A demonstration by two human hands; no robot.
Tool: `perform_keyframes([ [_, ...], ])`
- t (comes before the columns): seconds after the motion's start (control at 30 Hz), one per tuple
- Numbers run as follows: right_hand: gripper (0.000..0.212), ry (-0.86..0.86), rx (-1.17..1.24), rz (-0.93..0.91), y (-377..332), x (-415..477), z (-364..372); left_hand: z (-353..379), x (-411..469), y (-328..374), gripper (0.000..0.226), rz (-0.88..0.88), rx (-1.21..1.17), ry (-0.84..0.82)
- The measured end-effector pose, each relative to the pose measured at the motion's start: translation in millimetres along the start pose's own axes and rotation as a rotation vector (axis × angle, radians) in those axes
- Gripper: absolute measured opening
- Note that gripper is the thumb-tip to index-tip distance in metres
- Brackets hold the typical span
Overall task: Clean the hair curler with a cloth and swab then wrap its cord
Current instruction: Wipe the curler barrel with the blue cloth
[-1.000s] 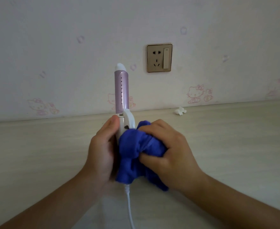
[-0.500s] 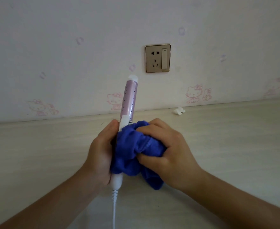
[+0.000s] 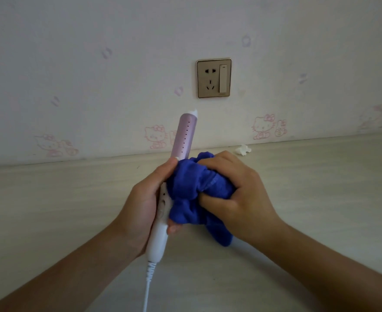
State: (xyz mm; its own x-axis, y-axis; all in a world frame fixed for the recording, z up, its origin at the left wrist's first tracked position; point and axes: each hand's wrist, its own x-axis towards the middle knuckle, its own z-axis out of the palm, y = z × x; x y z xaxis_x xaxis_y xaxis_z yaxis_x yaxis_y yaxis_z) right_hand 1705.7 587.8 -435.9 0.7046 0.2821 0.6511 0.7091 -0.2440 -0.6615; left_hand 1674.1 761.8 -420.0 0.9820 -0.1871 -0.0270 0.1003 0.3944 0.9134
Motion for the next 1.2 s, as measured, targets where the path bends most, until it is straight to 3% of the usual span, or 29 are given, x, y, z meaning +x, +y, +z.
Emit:
perform_keyframes([
  [0.17, 0.038, 0.207, 0.059, 0.147, 4.5, 9.1, -11.3, 1.6, -1.8, 8.4, 0.045, -0.119, 0.143, -0.024],
  [0.33, 0.036, 0.037, -0.013, 0.039, -2.9, 2.0, 0.1, 1.3, 1.7, -0.9, 0.049, -0.007, 0.103, 0.204],
  [0.47, 0.040, -0.111, -0.036, -0.016, -5.8, -5.7, 8.5, -3.3, 3.2, -6.0, 0.054, 0.024, 0.126, 0.257],
  [0.57, 0.039, -0.023, -0.036, 0.003, -4.9, -3.3, 9.2, -2.1, 2.8, -7.3, 0.050, 0.015, 0.174, 0.270],
  [0.73, 0.035, 0.240, 0.012, 0.173, 8.3, 12.5, -13.3, 6.9, -4.5, -12.3, 0.060, -0.022, 0.458, 0.212],
  [0.9, 0.032, 0.018, -0.029, 0.112, 9.3, 2.6, 6.7, -7.1, 22.3, -17.1, 0.032, -0.073, 0.600, 0.357],
  [1.03, 0.029, 0.132, -0.037, 0.203, 21.4, 15.0, -5.1, -11.4, 31.8, -33.8, 0.030, -0.047, 0.605, 0.426],
  [1.13, 0.028, 0.282, -0.014, 0.286, 30.4, 26.3, -28.9, -6.2, 16.0, -46.7, 0.018, -0.005, 0.569, 0.309],
  [1.2, 0.027, 0.235, -0.019, 0.282, 29.3, 24.4, -29.4, -9.6, 8.0, -49.3, 0.022, -0.019, 0.504, 0.217],
])
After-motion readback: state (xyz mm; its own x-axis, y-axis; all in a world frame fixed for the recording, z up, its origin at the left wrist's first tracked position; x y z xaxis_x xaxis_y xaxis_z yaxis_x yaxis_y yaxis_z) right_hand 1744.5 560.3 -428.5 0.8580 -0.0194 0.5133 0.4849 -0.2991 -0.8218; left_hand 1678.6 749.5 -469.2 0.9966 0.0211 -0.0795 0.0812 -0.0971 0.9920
